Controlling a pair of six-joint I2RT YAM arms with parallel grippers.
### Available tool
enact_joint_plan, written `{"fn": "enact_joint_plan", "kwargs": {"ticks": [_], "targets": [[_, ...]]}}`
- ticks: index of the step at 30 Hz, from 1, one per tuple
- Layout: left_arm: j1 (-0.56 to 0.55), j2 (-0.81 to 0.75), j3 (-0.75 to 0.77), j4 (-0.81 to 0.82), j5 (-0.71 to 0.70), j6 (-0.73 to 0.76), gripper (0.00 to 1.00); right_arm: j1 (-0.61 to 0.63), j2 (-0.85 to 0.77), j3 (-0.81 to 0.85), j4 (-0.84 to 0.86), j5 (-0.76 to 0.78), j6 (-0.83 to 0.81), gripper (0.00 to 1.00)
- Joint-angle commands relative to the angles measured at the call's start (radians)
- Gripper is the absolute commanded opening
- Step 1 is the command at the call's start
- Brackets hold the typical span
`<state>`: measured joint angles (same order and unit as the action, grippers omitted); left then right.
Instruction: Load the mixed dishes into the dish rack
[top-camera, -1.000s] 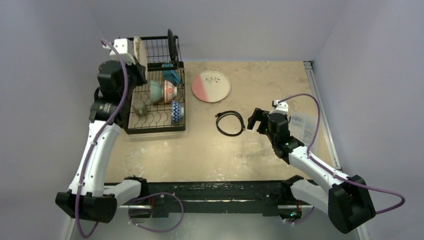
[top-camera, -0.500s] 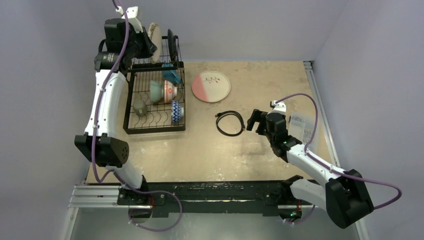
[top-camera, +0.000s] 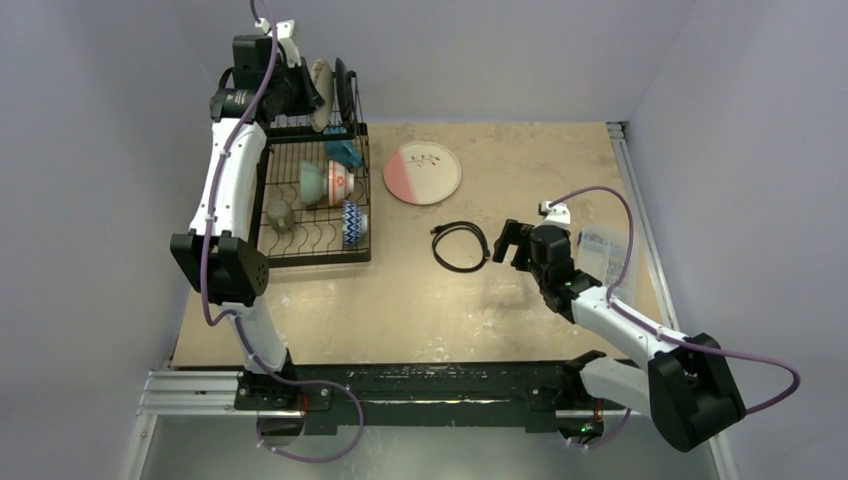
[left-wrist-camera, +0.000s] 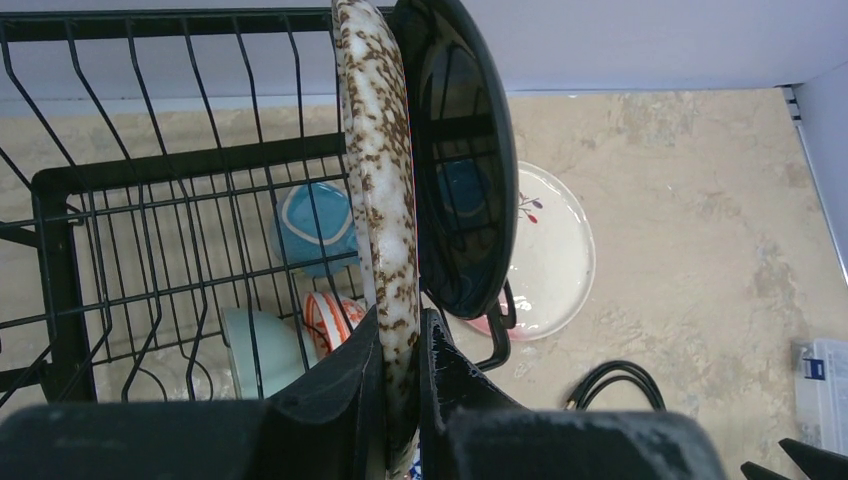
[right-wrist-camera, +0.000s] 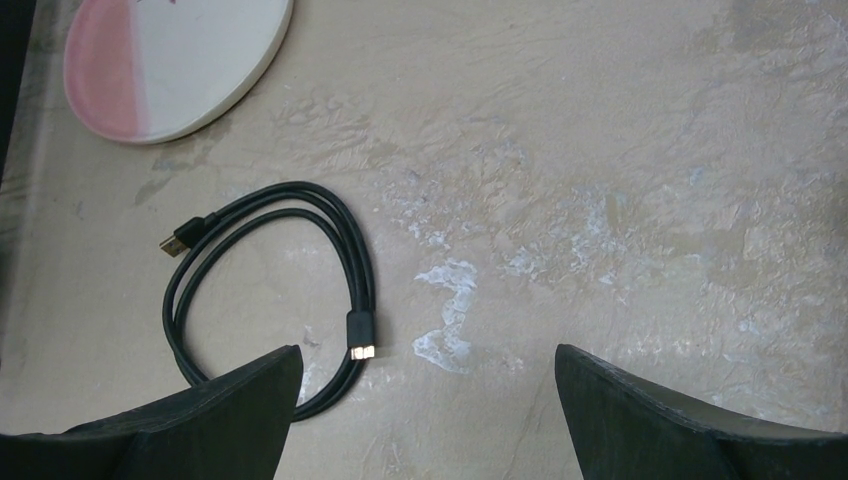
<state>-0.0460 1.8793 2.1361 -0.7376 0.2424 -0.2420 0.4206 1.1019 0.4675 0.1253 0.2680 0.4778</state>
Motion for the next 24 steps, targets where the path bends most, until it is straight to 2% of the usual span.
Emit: {"fn": "enact_joint_plan", "kwargs": {"ticks": [1, 24], "targets": [[0.008, -0.002, 0.087, 0.064, -0.017, 0.034, 0.0, 0.002, 0.008, 0.042, 0.017, 0.011, -0.008, 0.99], [0.008, 0.11, 0.106, 0.027, -0.033, 0.015, 0.0, 0.004, 0.08, 0.078, -0.002, 0.029, -0.006, 0.99]]}}
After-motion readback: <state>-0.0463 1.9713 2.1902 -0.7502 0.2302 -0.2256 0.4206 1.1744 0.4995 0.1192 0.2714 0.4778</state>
